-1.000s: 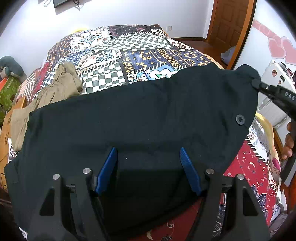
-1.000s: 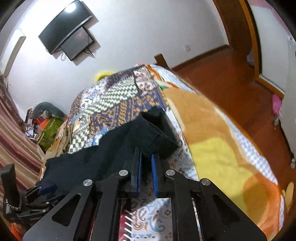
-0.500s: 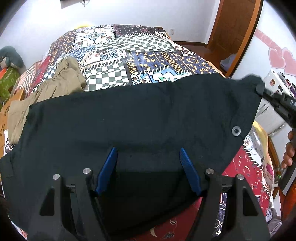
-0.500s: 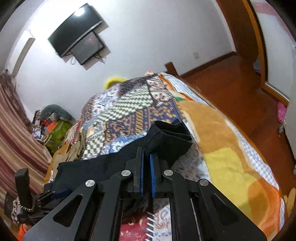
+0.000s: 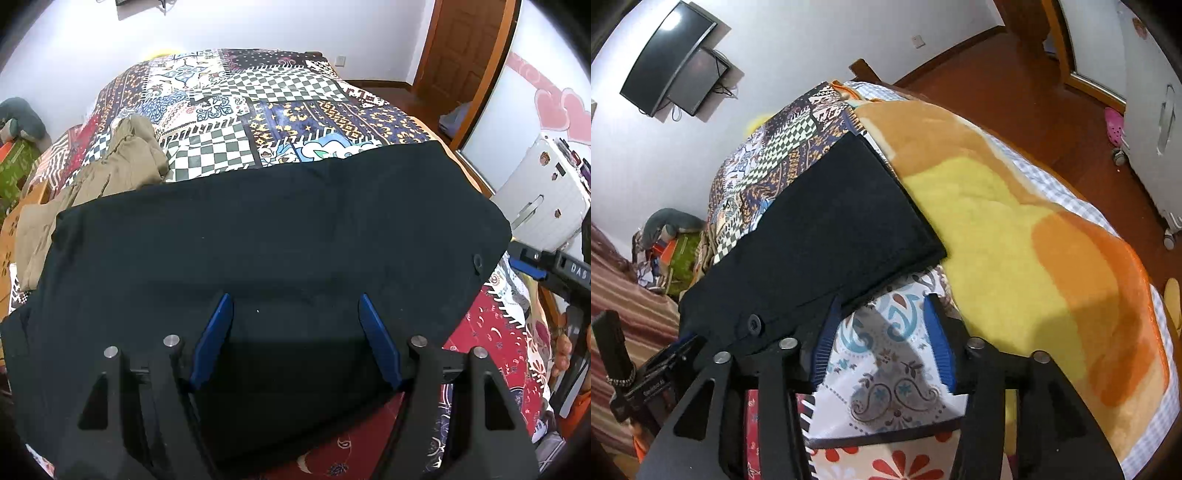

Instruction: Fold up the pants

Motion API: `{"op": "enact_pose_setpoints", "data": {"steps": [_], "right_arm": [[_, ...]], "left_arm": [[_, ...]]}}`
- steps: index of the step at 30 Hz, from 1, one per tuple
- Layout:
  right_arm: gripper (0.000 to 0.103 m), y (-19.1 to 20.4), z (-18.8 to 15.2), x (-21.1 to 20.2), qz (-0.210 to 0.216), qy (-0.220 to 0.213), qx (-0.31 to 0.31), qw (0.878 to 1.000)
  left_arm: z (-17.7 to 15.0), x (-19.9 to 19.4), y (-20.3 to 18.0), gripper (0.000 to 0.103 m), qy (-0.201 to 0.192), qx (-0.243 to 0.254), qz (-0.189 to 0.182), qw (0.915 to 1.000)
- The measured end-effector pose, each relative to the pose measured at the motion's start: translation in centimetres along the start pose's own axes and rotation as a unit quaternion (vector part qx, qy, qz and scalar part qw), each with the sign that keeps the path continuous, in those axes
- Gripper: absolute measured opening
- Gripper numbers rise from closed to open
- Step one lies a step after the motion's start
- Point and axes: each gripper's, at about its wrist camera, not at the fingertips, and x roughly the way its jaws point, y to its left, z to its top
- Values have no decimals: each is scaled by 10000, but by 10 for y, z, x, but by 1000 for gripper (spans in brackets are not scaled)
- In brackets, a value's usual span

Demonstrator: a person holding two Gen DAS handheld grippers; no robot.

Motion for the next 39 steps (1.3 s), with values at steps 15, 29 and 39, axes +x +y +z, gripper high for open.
{"op": "enact_pose_setpoints", "data": {"steps": [15,29,39], "right_arm": [[24,-1,27,18,372,-337,113,9987],[12,73,50,-21,861,-964,-850,9880],[11,175,60,-37,1544,-1183,-1739,9654]], "left_arm": [[0,1,-1,70,5,10,13,10000],[3,-43,33,70,-517,-267,183,9981],[-36,-98,119,70,-953,-1025,795,9870]]}}
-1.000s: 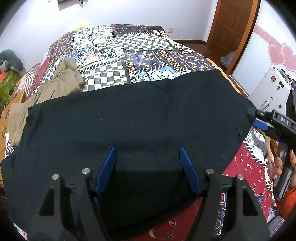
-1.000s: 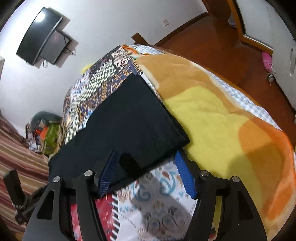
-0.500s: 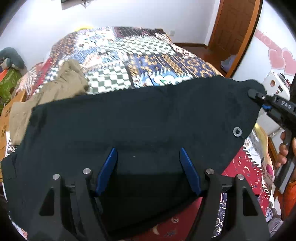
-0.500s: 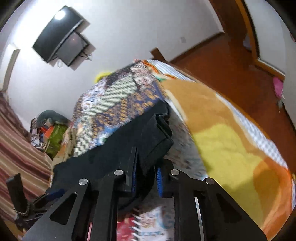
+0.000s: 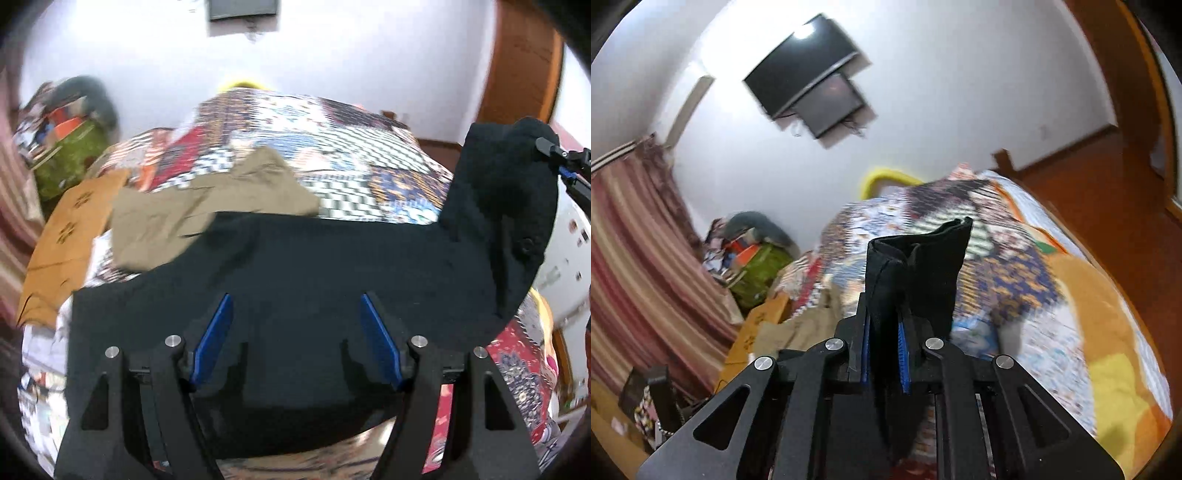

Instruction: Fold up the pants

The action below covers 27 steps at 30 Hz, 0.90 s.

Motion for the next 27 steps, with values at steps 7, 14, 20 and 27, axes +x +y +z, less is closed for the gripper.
{"op": "enact_pose_setpoints", "data": {"steps": [7,14,20,27], "right_arm": [[11,62,-4,45,442,344,-555,9969],[11,107,-79,110,814,1749,-974,9764],[11,123,-147,135,843,2811,-1524,9437],[21,127,-156,132,905,3148,-1781,9279]], "left_arm": [[-26,-24,74,70,-144,-641,484,9967],[-52,-19,108,70,82,-1115,597,9919],[-57,-19,100,70,110,-1045,581,9928],[-42,-18,73,70,47,-756,400,9963]]}}
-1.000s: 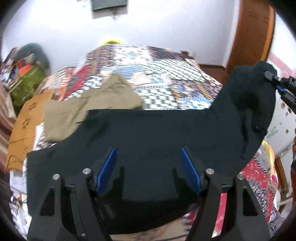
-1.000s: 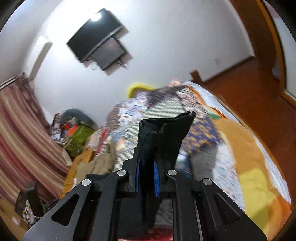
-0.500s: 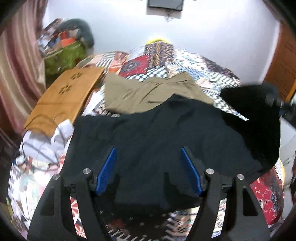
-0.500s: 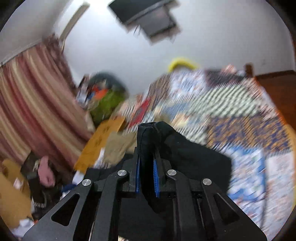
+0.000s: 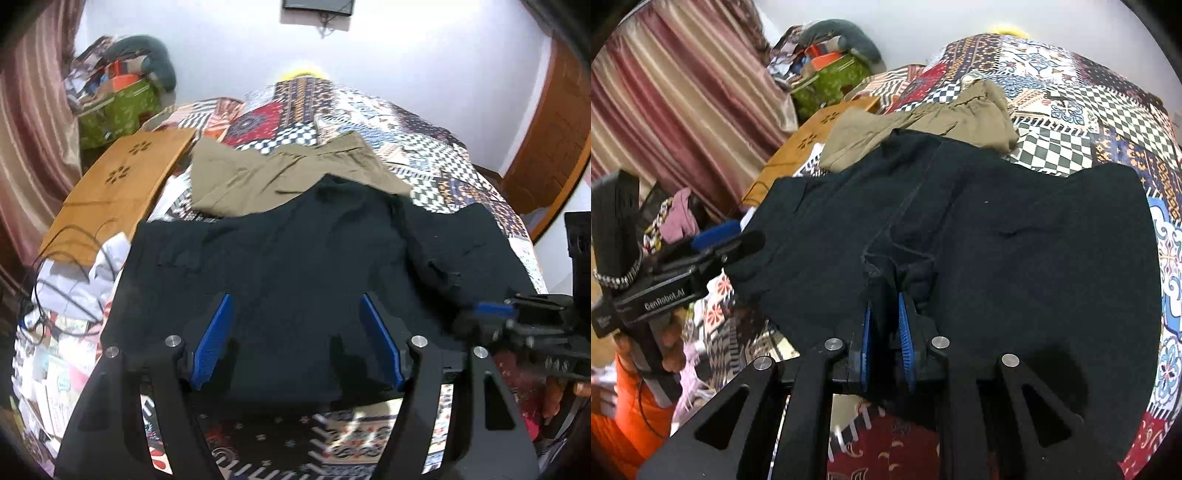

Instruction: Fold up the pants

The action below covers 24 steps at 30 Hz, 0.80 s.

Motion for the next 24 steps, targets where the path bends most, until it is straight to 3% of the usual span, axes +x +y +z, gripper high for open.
{"op": "enact_pose_setpoints", "data": {"steps": [1,4,8,11,12,14,16,20,21,24], "right_arm": [[28,1,0,-1,63,47,-15,10000],[32,6,-1,-11,126,36,-65,9999],[39,0,1,-43,-56,-360,-120,9993],[44,-18,8,-70,-364,-754,-65,9965],[44,-33,13,-82,-712,-912,-88,9932],[44,-43,14,-86,-898,-933,-49,9916],[44,-70,14,-86,-1266,-878,91,9880],[44,-93,5,-71,-1423,-567,260,9879],[44,-101,-6,-59,-1438,-301,309,9887],[43,-104,-26,-47,-1414,-156,262,9895]], "left_arm": [[3,-1,-5,70,-29,69,-25,10000],[11,-3,-21,70,-104,275,-77,9995],[24,0,-45,70,-134,545,-212,9982],[31,11,-65,70,-66,740,-335,9967],[32,16,-71,70,-37,801,-369,9961],[33,28,-83,70,78,890,-456,9950],[31,44,-95,70,279,958,-545,9935],[16,70,-113,70,621,1260,-389,9893],[11,73,-116,70,652,1323,-344,9885],[3,73,-117,71,598,1419,-297,9876]]}}
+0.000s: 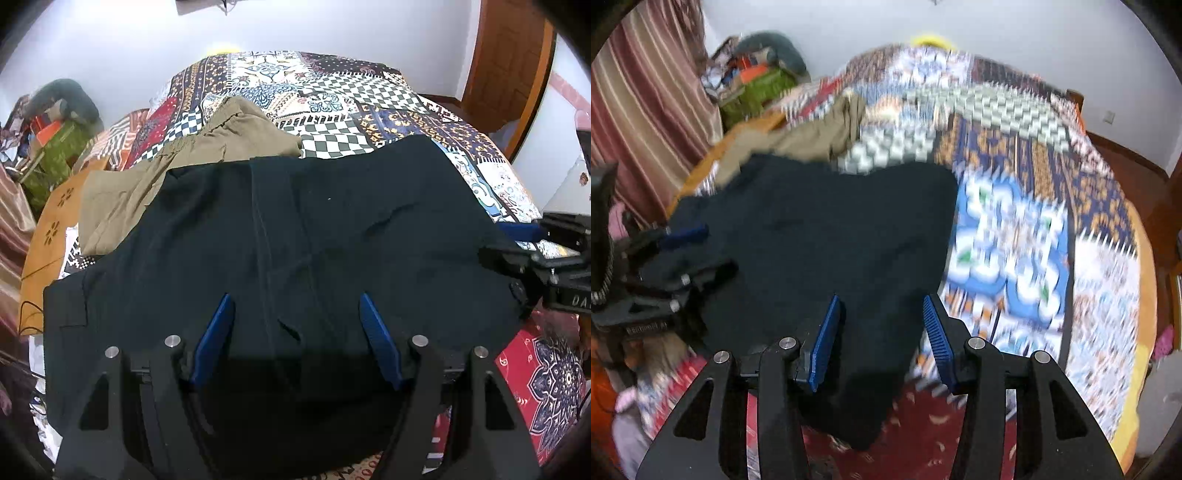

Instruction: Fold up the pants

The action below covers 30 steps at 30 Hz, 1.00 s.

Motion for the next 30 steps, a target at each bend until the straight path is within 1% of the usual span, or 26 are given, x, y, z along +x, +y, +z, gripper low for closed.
{"op": "enact_pose_setpoints", "data": {"steps": [6,13,16,18,21,24,27,30], "right_arm": [[43,-8,-13,-12,213,-34,274,9994],[43,-9,-25,-24,197,-35,361,9991],[44,-10,-25,-31,161,-11,431,9989],[44,-11,-22,-40,138,-69,516,9985],[44,-8,-15,-53,63,-256,485,9985],[44,0,-2,-64,15,-455,346,9984],[44,12,11,-68,28,-626,162,9979],[44,29,26,-69,154,-780,-44,9968]], "left_arm": [[-9,-4,7,76,-15,-98,-92,9999],[-24,-17,11,77,-122,-45,42,9999],[-30,-25,22,77,-68,-324,-123,9994],[-33,-32,28,77,-81,-445,-149,9989],[-39,-49,42,77,-244,-578,161,9979],[-44,-69,64,77,-445,-798,494,9946],[-52,-88,93,77,-613,-1184,783,9880],[-66,-102,126,77,-735,-1649,1003,9784]]}}
